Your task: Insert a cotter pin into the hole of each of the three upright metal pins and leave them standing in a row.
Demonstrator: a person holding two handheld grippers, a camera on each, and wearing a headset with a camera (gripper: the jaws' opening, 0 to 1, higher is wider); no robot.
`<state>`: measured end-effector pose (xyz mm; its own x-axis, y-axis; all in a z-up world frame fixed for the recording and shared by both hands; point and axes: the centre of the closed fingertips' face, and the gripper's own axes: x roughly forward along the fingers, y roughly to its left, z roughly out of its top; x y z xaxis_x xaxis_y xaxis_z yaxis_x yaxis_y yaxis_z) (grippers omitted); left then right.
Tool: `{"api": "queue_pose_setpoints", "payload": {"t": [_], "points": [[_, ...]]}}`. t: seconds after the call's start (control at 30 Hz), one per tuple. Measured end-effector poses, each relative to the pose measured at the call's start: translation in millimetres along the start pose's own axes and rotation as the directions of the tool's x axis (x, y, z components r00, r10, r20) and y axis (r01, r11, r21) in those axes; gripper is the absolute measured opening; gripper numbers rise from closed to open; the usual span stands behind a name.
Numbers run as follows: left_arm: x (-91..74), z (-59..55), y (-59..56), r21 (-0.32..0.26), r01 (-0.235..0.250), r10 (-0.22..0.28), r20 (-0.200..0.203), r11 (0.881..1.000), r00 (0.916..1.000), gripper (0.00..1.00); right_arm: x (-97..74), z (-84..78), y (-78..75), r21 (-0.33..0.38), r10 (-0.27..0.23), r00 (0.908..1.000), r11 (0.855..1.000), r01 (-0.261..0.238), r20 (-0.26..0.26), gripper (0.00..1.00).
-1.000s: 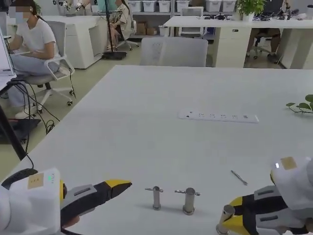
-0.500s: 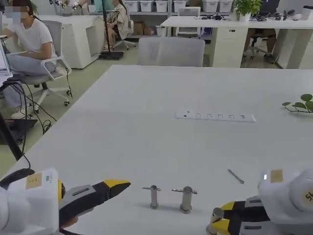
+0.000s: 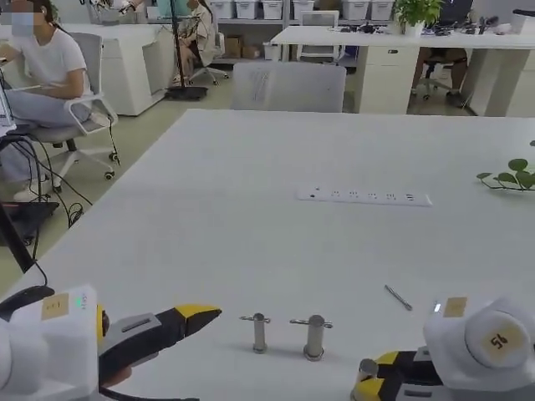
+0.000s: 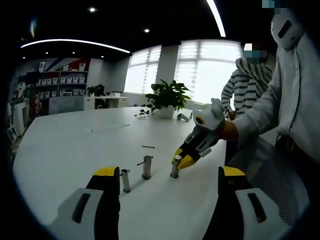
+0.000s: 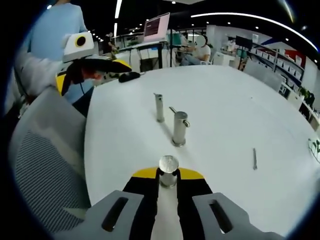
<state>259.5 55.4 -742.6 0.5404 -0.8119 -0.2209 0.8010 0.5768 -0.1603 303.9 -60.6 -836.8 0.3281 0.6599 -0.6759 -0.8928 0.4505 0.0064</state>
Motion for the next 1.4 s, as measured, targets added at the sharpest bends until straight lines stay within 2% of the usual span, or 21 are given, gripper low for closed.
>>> {"api": "queue_pose_setpoints", "payload": {"t": [0.23,0.43,0.67,0.87,1.0,1.23,1.4], "points": [[2.3,-0.4,-1.6,-0.002,0.004,-0.004,0.002,1.0,1.0,0.8,0.8,0.6,1.0,0.023,-0.027,0.9996,0.999,0.027,-0.004,0.14],[2.5,-0.9,-1.7,-0.004,0.007,-0.007,0.002,1.0,1.0,0.8,1.0,0.8,2.3,0.025,-0.023,0.9997,0.999,0.023,0.0,0.15],[2.8,-1.4,-3.0,-0.004,0.008,-0.008,0.002,1.0,1.0,0.8,1.6,-1.0,4.4,0.054,-0.014,0.9999,0.998,0.014,0.007,0.3],[1.7,-1.8,-2.6,-0.005,0.006,-0.006,0.003,1.0,1.0,0.8,-3.3,-0.7,2.3,0.075,-0.001,0.9998,0.997,0.0,0.018,0.36],[1.1,-1.3,-3.1,-0.007,0.005,-0.005,0.005,1.0,1.0,0.8,-8.3,-6.2,2.3,0.083,0.027,0.9996,0.996,-0.027,0.004,0.37],[-0.7,-2.1,-3.3,-0.011,0.002,-0.002,0.005,1.0,1.0,0.8,-18.0,-20.6,-12.2,0.105,0.04,0.9986,0.994,-0.036,-0.035,0.37],[-1.7,-4.2,-3.6,-0.015,0.001,-0.001,0.002,1.0,1.0,0.8,-23.2,-31.2,-35.8,0.132,0.013,0.9978,0.991,-0.004,-0.064,0.37]]}}
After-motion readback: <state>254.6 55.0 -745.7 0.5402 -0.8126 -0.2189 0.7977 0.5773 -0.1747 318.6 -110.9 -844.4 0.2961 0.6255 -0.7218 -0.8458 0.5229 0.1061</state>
